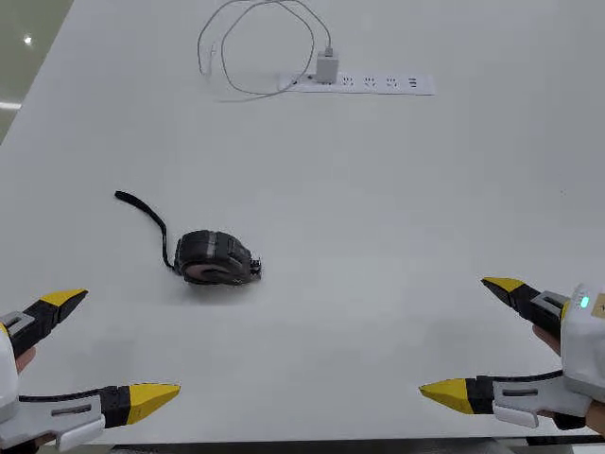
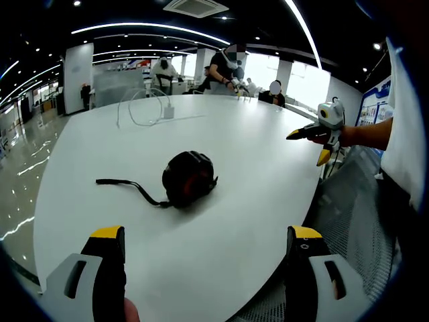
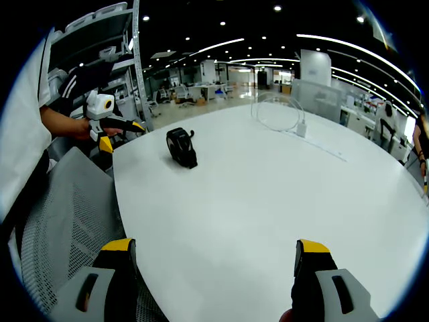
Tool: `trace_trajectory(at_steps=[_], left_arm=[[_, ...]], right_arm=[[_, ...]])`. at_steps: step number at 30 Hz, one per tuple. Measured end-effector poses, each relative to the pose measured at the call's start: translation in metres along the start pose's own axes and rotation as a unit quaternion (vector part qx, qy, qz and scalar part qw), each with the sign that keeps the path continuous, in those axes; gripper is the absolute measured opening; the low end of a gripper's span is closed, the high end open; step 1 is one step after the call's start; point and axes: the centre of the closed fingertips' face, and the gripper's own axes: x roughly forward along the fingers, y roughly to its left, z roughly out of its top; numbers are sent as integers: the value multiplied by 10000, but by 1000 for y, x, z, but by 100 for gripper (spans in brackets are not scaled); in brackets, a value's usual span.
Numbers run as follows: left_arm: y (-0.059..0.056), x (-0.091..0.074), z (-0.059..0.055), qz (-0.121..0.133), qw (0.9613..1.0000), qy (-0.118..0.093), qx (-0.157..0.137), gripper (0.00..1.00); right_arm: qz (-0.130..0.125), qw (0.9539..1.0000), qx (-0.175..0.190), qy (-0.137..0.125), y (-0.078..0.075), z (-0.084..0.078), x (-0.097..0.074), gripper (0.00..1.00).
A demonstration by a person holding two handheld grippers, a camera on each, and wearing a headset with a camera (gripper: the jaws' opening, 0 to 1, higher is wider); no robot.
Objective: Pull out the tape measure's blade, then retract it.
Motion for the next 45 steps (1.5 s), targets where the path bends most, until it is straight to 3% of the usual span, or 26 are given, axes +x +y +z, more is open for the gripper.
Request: trace_trajectory(at_steps=[20, 28, 45], left_arm=[[9, 12, 6, -203, 9996, 79, 188, 99], [13, 20, 17, -300, 9990, 63, 310, 99], [19, 36, 29, -515, 9968, 134, 591, 99]], right_arm=[[251, 9995, -202, -57, -6, 17, 22, 97], [368, 9989, -262, -86, -5, 24, 32, 97], [583, 9974, -425, -22, -2, 29, 44, 95]])
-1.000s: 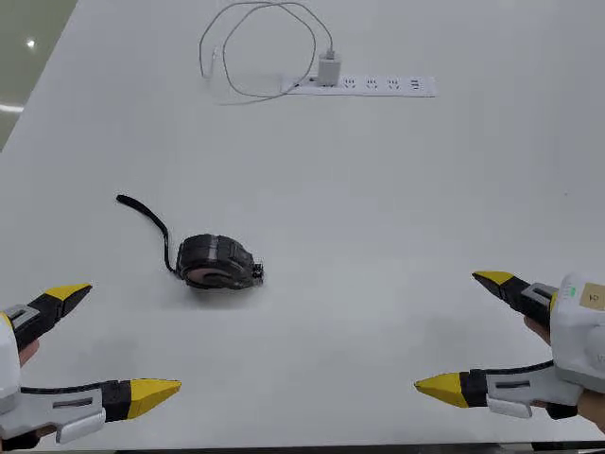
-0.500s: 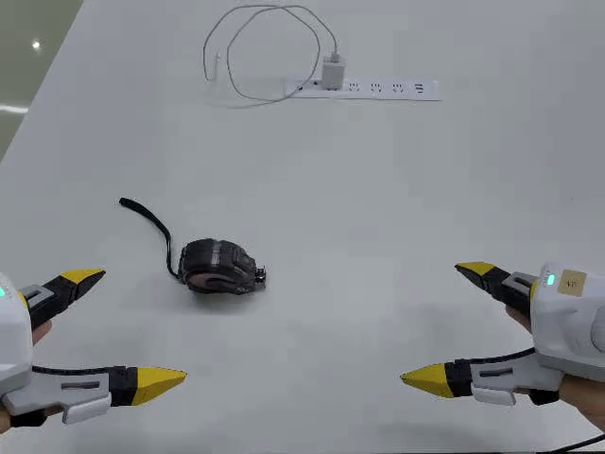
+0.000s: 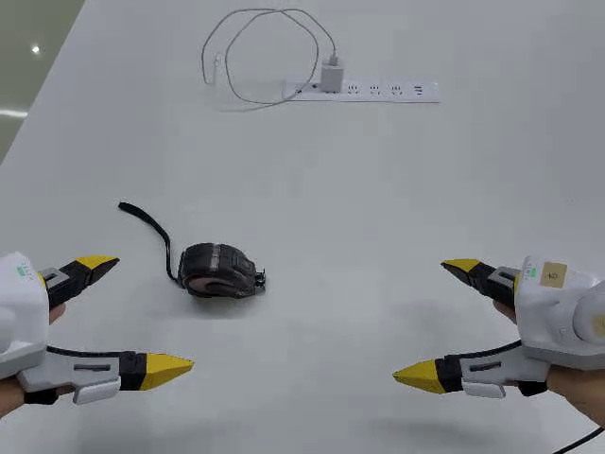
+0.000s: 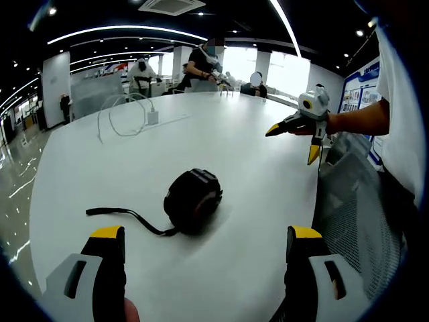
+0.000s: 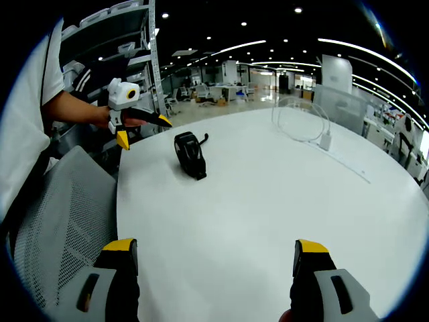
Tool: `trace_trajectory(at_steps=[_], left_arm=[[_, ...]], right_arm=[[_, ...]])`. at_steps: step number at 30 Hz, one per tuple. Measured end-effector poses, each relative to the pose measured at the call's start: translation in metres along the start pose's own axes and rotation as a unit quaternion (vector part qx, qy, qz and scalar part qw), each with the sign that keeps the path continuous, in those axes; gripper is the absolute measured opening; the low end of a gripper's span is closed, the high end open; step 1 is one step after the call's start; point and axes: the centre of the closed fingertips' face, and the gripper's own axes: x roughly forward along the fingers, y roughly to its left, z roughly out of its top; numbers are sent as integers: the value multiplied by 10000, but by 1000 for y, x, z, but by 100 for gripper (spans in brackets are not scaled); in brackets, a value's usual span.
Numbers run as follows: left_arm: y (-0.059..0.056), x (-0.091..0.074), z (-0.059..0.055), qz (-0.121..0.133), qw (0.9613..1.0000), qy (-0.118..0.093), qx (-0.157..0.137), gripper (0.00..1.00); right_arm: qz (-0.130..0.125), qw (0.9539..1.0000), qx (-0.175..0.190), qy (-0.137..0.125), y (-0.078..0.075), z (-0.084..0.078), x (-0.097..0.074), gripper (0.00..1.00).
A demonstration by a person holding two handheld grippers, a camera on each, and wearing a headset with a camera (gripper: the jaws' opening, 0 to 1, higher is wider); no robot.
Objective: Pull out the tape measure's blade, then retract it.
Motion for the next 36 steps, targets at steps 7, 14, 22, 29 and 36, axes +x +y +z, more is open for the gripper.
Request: trace_trajectory(at_steps=[7, 14, 22, 29, 36], left_arm=[[1, 5, 1, -89, 9999, 60, 97, 99], [2, 10, 1, -153, 9997, 113, 172, 99], [5, 17, 3, -232, 9990, 201, 312, 99], [8, 23, 6, -327, 9980, 286, 448, 98], [9, 28, 6, -443, 9966, 402, 570, 98]], right_arm=[[73, 9999, -79, 14, -1, 3, 6, 95], [161, 9997, -187, 42, 0, 7, 15, 95], [284, 9992, -273, 55, 0, 12, 25, 93], [363, 9989, -296, 43, 0, 16, 32, 92], [425, 9985, -330, 79, 0, 17, 36, 92]])
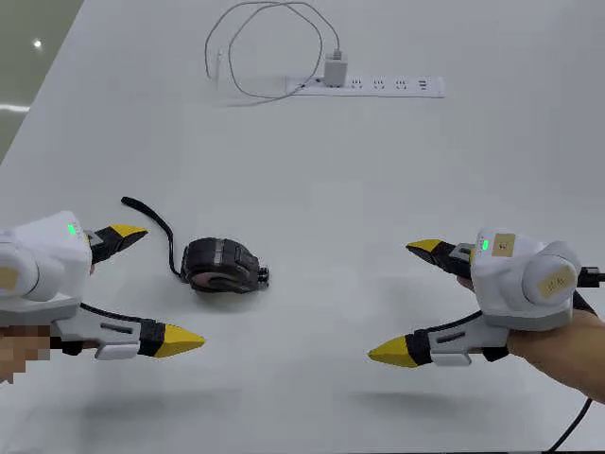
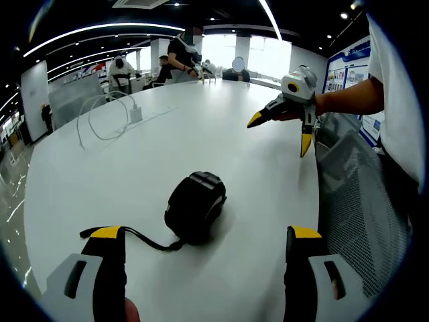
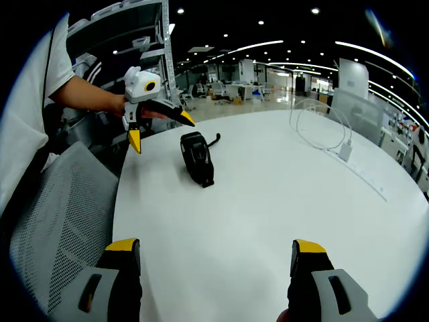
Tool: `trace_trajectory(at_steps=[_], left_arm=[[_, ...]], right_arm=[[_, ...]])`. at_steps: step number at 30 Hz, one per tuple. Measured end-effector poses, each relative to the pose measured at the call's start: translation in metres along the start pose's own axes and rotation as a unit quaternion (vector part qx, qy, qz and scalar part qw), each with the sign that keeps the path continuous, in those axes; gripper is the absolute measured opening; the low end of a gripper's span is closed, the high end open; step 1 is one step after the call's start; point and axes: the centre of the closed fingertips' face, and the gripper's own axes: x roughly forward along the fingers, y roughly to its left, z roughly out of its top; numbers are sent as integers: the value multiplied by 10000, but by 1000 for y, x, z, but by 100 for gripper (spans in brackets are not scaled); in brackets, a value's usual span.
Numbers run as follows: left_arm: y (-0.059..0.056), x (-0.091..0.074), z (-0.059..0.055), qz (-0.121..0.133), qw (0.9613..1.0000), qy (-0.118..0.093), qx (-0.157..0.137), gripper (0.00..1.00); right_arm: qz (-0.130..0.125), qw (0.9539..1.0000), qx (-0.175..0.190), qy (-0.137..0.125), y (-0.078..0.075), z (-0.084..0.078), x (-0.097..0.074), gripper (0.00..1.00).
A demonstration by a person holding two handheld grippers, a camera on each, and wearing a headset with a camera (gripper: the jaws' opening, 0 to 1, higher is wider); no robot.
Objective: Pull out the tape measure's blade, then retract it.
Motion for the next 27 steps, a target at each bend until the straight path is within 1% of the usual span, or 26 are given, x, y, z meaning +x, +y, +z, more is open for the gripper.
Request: trace_trajectory(at_steps=[6, 14, 24, 27], left_arm=[[-1, 5, -3, -98, 9997, 155, 183, 98], [3, 10, -4, -197, 9983, 346, 435, 97], [7, 18, -5, -344, 9945, 625, 771, 96], [7, 20, -6, -430, 9922, 727, 912, 95]], right_arm=[[42, 10000, -58, 35, -3, 2, 3, 91], [161, 9994, -260, 159, 0, 4, 12, 91], [272, 9985, -429, 219, -2, 10, 21, 91], [310, 9981, -471, 243, -2, 11, 24, 91]])
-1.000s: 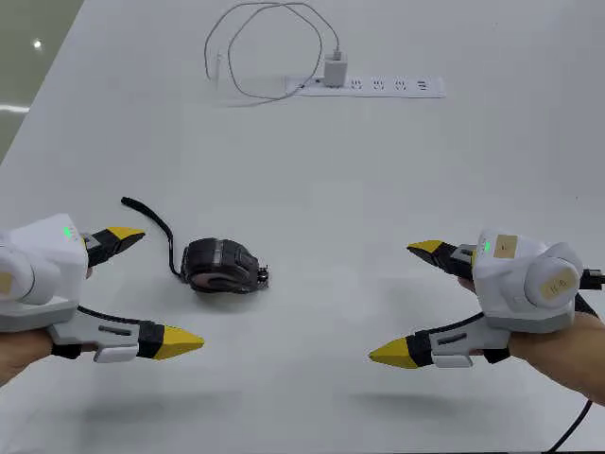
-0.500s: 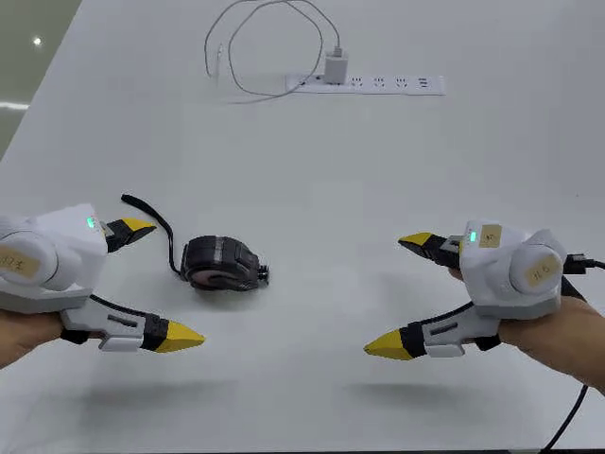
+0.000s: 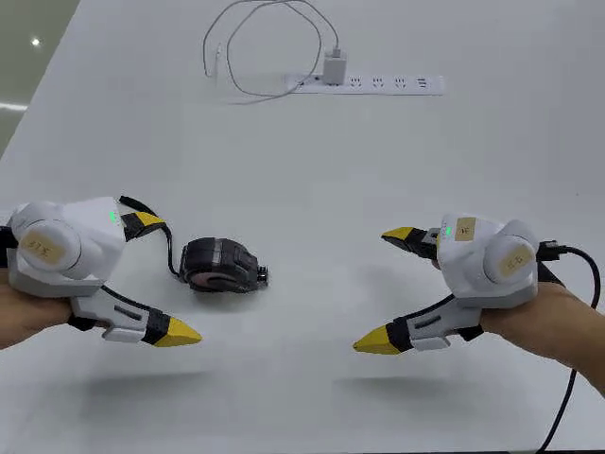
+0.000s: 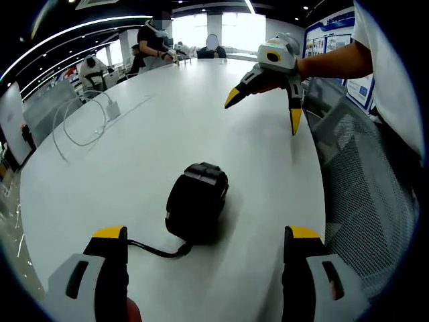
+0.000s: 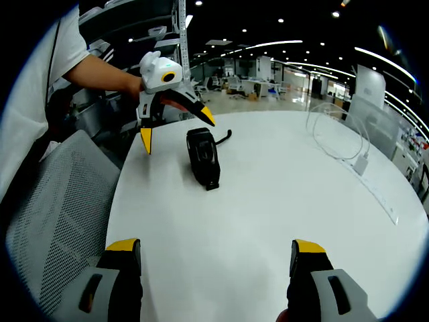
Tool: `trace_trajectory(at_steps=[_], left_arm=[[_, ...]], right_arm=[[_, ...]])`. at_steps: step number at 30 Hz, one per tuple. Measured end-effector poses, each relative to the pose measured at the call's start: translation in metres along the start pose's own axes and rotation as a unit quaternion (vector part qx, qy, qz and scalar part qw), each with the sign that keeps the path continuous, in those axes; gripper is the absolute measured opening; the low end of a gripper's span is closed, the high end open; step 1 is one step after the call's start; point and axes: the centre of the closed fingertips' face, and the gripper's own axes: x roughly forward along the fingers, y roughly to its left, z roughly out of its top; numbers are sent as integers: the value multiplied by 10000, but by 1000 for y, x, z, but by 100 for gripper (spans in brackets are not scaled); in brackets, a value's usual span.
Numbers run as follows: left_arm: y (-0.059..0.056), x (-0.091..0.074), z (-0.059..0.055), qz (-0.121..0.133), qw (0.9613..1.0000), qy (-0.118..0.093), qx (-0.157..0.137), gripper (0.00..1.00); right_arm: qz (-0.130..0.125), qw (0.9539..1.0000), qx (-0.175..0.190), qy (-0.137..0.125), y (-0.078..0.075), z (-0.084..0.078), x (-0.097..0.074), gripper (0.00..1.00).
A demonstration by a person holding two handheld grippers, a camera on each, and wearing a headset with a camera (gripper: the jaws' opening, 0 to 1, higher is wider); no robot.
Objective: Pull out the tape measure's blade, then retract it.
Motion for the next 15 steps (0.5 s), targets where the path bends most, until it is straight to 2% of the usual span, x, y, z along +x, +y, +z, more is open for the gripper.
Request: trace_trajectory(at_steps=[3, 15], left_arm=[[1, 2, -1, -21, 9999, 82, 124, 94], [6, 8, -6, -120, 9990, 325, 299, 89]], right_arm=[[24, 10000, -54, 37, -1, 0, 3, 91], [152, 9993, -284, 171, -1, 3, 11, 90]])
